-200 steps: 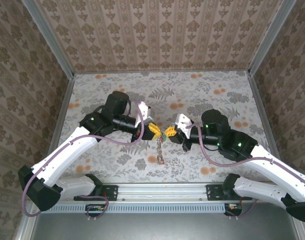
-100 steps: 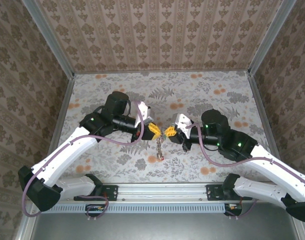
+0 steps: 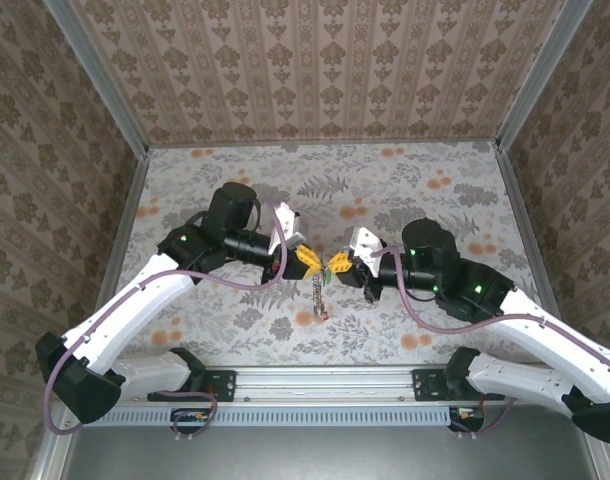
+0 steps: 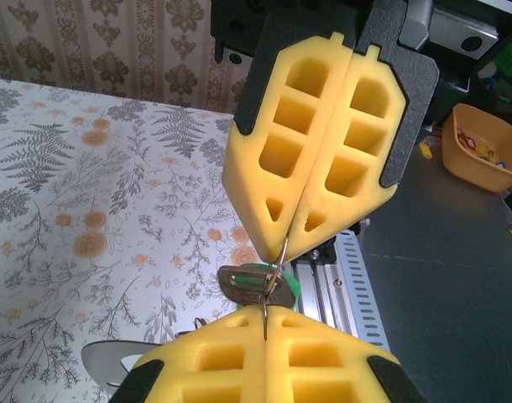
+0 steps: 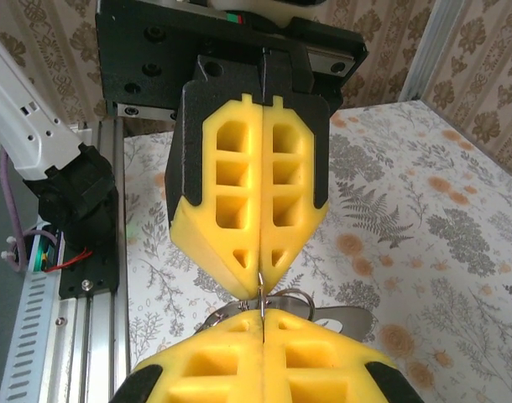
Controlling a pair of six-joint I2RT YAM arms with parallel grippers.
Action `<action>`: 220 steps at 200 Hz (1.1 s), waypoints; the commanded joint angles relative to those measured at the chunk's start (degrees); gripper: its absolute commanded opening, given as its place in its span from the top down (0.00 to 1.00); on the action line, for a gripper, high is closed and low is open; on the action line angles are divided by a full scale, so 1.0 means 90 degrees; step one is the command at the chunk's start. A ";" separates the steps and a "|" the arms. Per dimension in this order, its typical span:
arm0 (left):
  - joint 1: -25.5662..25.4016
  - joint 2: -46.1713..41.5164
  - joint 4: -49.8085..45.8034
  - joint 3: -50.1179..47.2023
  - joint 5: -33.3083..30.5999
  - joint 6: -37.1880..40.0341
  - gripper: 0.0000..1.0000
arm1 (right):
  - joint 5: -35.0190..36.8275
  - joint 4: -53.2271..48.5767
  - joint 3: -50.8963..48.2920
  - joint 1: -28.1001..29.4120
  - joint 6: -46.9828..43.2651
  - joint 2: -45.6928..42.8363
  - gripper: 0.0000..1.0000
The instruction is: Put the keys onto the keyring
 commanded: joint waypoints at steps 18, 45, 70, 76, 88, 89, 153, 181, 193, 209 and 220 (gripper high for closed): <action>0.0031 -0.0162 0.0191 -0.0019 0.0224 0.0061 1.00 | -0.0014 0.0221 -0.0022 0.0033 0.0051 0.0075 1.00; 0.0030 -0.0176 0.0189 -0.0017 0.0247 0.0062 1.00 | -0.0004 0.0212 -0.0009 0.0034 0.0034 0.0126 1.00; 0.0040 -0.0229 0.0209 -0.0042 0.0244 0.0045 1.00 | -0.0062 0.0224 -0.0011 0.0029 0.0053 0.0152 1.00; 0.0053 -0.0237 0.0229 -0.0059 0.0248 0.0028 1.00 | -0.0075 0.0218 -0.0019 0.0030 0.0053 0.0153 1.00; 0.0058 -0.0257 0.0283 -0.0082 0.0260 0.0004 1.00 | -0.0083 0.0210 -0.0011 0.0030 0.0055 0.0154 1.00; 0.0064 -0.0257 0.0286 -0.0086 0.0261 0.0008 1.00 | -0.0083 0.0213 -0.0015 0.0032 0.0054 0.0153 1.00; 0.0084 -0.0272 0.0375 -0.0099 0.0298 -0.0034 1.00 | -0.0127 0.0168 -0.0076 0.0035 0.0056 0.0157 1.00; 0.0089 -0.0277 0.0408 -0.0104 0.0312 -0.0053 1.00 | -0.0146 0.0136 -0.0093 0.0037 0.0041 0.0197 1.00; 0.0094 -0.0278 0.0421 -0.0104 0.0314 -0.0061 1.00 | -0.0141 0.0129 -0.0114 0.0035 0.0033 0.0202 1.00; 0.0095 -0.0287 0.0444 -0.0104 0.0321 -0.0083 1.00 | -0.0142 0.0121 -0.0126 0.0032 0.0024 0.0206 1.00; 0.0104 -0.0277 0.0443 -0.0103 0.0327 -0.0084 1.00 | -0.0157 0.0120 -0.0112 0.0033 0.0024 0.0210 1.00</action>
